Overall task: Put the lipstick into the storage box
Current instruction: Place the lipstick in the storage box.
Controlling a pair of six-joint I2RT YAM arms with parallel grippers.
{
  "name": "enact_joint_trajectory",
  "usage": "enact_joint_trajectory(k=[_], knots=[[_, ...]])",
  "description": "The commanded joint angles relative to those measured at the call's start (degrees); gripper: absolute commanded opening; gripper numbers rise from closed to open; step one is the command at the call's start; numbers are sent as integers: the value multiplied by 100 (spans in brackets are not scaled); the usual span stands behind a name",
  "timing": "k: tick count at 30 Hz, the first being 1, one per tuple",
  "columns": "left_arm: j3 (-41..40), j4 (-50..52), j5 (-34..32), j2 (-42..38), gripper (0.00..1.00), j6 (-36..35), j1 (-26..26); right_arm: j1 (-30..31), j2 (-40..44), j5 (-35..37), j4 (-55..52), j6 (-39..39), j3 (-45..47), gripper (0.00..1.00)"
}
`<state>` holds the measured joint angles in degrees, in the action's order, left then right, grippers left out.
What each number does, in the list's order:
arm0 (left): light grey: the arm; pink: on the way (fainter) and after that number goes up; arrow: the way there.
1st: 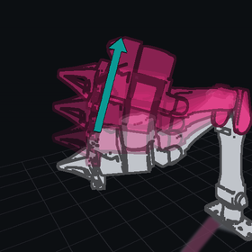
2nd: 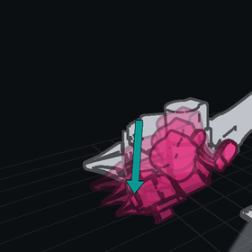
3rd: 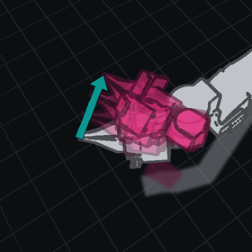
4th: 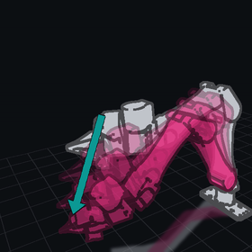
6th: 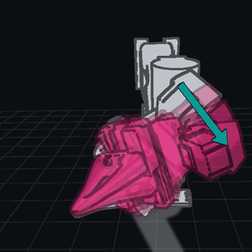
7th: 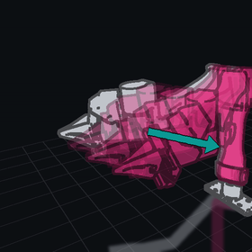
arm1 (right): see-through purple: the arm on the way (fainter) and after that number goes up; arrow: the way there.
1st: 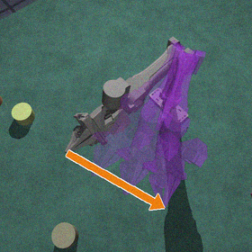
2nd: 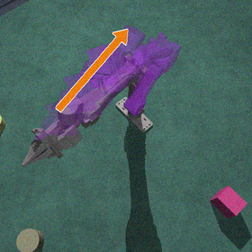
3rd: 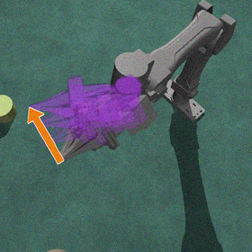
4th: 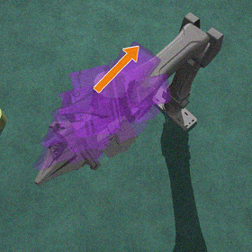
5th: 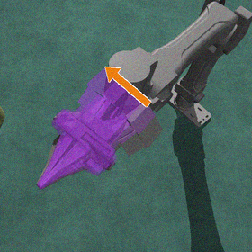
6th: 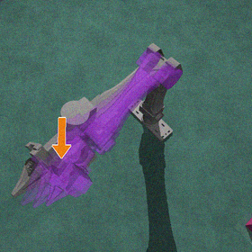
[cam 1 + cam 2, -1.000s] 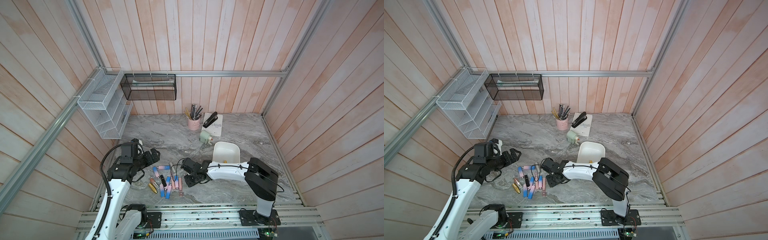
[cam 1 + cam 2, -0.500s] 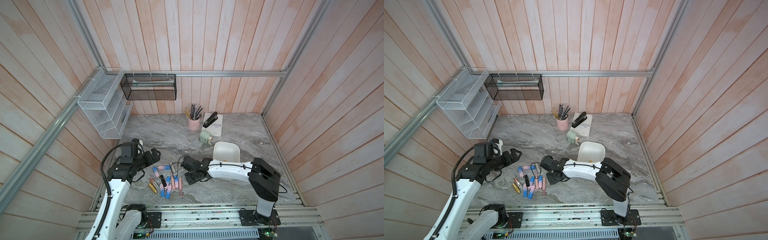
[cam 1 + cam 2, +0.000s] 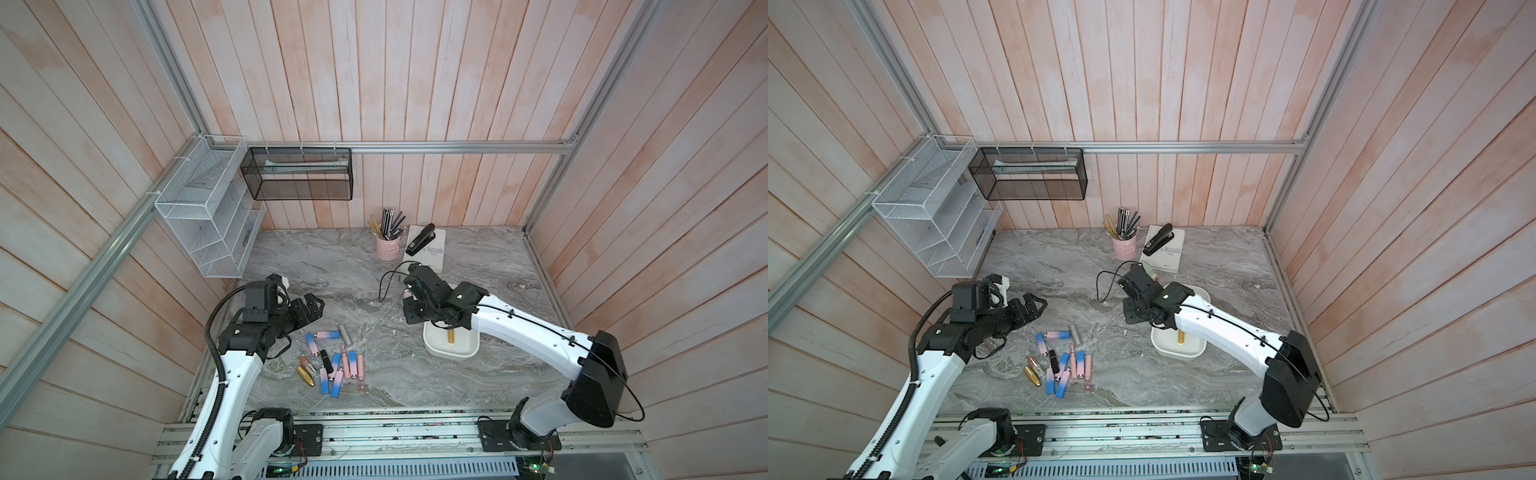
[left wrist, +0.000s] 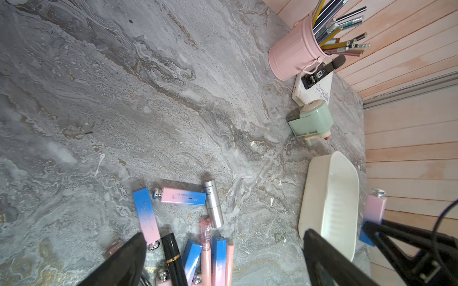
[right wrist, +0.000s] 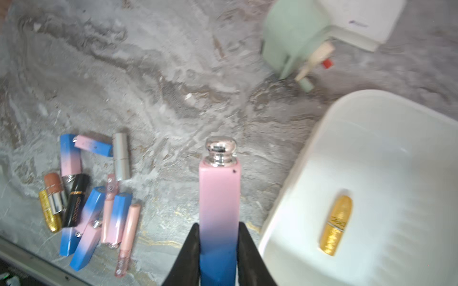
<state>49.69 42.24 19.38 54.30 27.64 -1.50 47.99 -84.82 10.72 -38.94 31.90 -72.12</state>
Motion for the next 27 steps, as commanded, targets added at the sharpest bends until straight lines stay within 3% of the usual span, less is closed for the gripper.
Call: enact_joint_trajectory(k=[1, 8, 13, 22, 27], knots=[[-56, -129, 462, 130, 100, -19, 26, -435, 397, 231, -71, -201, 523, 26], [-82, -383, 1244, 80, 100, -14, -72, -1305, 765, -22, 350, -384, 1359, 28], [-2, -423, 1294, 157, 100, -30, -350, -1627, 583, -182, 809, -474, 1781, 28], [140, -287, 1149, 265, 100, -75, -553, -1741, 219, -282, 830, -612, 1552, 31], [44, -254, 1120, 324, 100, -109, -580, -1702, 176, -733, 679, -671, 1257, 36]])
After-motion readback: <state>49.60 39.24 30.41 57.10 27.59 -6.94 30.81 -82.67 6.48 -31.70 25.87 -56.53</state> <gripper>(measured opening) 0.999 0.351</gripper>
